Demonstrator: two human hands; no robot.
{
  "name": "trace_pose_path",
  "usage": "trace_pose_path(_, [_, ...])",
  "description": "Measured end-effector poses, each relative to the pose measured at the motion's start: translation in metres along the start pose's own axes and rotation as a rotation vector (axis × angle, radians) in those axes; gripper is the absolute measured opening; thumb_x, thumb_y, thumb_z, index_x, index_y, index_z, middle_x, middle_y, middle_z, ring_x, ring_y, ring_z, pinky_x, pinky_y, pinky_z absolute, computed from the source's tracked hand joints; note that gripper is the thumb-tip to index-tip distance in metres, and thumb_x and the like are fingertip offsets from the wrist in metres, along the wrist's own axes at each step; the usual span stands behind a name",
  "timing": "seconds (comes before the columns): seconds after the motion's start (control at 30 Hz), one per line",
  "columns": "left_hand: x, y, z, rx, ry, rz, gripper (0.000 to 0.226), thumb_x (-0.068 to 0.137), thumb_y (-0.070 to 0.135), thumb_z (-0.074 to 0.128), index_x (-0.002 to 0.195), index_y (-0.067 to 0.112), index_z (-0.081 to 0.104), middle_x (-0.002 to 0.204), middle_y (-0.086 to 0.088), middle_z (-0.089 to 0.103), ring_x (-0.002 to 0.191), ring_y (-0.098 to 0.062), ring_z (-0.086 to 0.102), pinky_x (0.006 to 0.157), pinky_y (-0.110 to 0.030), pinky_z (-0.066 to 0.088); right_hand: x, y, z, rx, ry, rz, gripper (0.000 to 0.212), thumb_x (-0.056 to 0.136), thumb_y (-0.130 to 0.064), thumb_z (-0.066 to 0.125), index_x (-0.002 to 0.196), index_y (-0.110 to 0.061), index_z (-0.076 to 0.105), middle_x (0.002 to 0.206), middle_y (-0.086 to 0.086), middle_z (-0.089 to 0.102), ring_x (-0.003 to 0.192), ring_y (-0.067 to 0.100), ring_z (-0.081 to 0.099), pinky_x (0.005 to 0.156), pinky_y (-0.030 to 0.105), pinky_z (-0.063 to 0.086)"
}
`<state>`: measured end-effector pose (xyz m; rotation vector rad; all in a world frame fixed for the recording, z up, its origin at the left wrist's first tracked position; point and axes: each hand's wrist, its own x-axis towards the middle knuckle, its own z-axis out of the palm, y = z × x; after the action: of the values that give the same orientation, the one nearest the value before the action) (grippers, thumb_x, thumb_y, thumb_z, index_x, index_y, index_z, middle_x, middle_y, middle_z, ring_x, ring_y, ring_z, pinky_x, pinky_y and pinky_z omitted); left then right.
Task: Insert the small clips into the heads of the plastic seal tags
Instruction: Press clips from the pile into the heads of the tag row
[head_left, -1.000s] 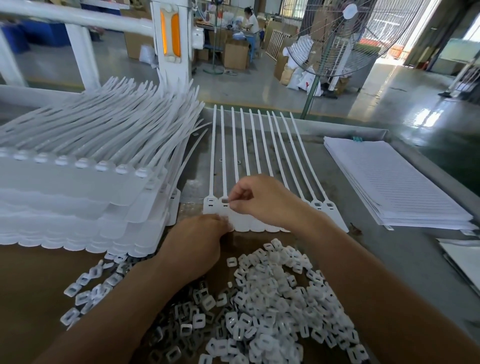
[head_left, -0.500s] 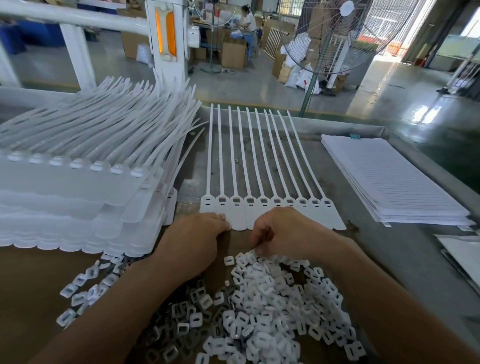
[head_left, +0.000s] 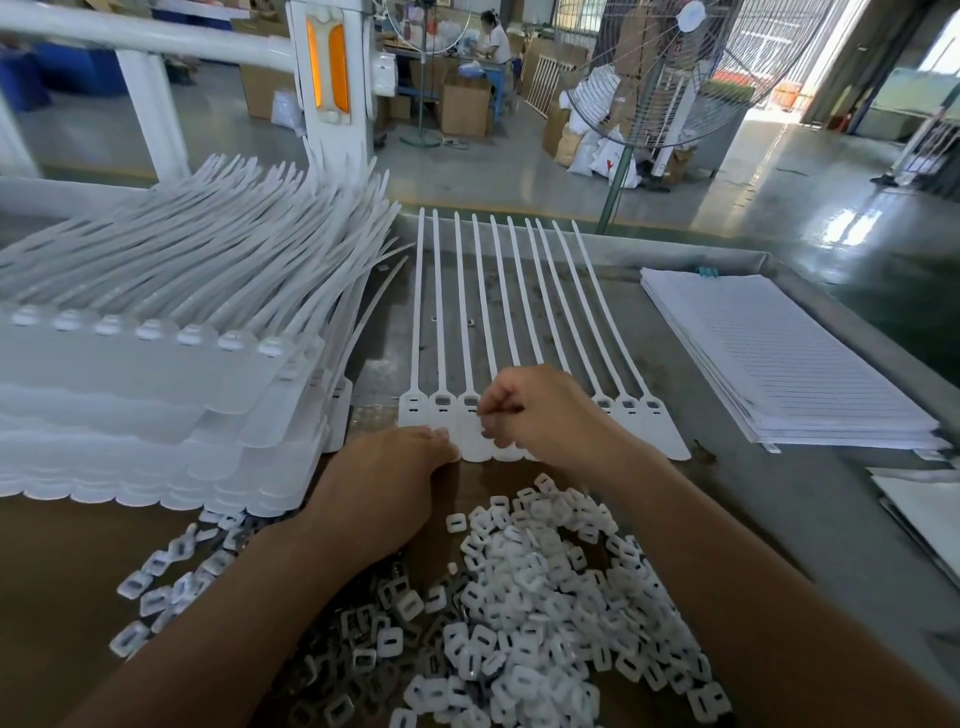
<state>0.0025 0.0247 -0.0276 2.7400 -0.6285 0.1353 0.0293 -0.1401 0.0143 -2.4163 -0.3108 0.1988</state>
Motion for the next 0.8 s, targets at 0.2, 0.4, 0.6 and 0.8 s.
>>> trace_pose_path(0.2, [0.0, 0.001, -0.001, 0.013, -0.006, 0.024, 0.046, 0.089, 0.011, 0.041, 0.127, 0.033, 0.05, 0.14, 0.013, 0.043, 0.126, -0.004, 0.04, 0.104, -0.023, 0.029, 0.036, -0.003, 0.017, -0.01, 0.102, -0.005, 0.011, 0.087, -0.011, 0.059, 0.092, -0.012, 0.069, 0.084, -0.009, 0.062, 0.069, -0.003, 0.05, 0.064, 0.013, 0.04])
trace_pose_path(0.4, [0.001, 0.003, -0.001, 0.029, -0.019, 0.019, 0.047, 0.089, 0.011, 0.04, 0.13, 0.034, 0.047, 0.141, 0.012, 0.04, 0.127, -0.005, 0.038, 0.103, -0.023, 0.03, 0.056, -0.007, 0.028, -0.064, 0.048, 0.091, 0.016, 0.088, -0.012, 0.057, 0.096, -0.013, 0.071, 0.109, 0.001, 0.067, 0.093, 0.013, 0.058, 0.077, 0.024, 0.042])
trace_pose_path(0.6, [0.0, 0.002, -0.001, 0.032, -0.031, 0.02, 0.05, 0.088, 0.01, 0.04, 0.131, 0.033, 0.045, 0.142, 0.012, 0.039, 0.128, -0.006, 0.037, 0.104, -0.024, 0.029, 0.054, -0.008, 0.032, -0.109, 0.1, 0.068, 0.018, 0.086, -0.007, 0.055, 0.082, -0.018, 0.07, 0.105, -0.002, 0.067, 0.098, 0.016, 0.058, 0.073, 0.026, 0.041])
trace_pose_path(0.8, [-0.001, 0.002, -0.002, 0.03, -0.052, 0.014, 0.052, 0.088, 0.009, 0.04, 0.133, 0.034, 0.042, 0.144, 0.013, 0.035, 0.131, -0.005, 0.033, 0.107, -0.024, 0.026, 0.056, -0.004, 0.036, -0.094, 0.157, 0.077, 0.013, 0.084, -0.01, 0.06, 0.08, -0.022, 0.065, 0.101, -0.002, 0.065, 0.095, 0.016, 0.056, 0.074, 0.03, 0.045])
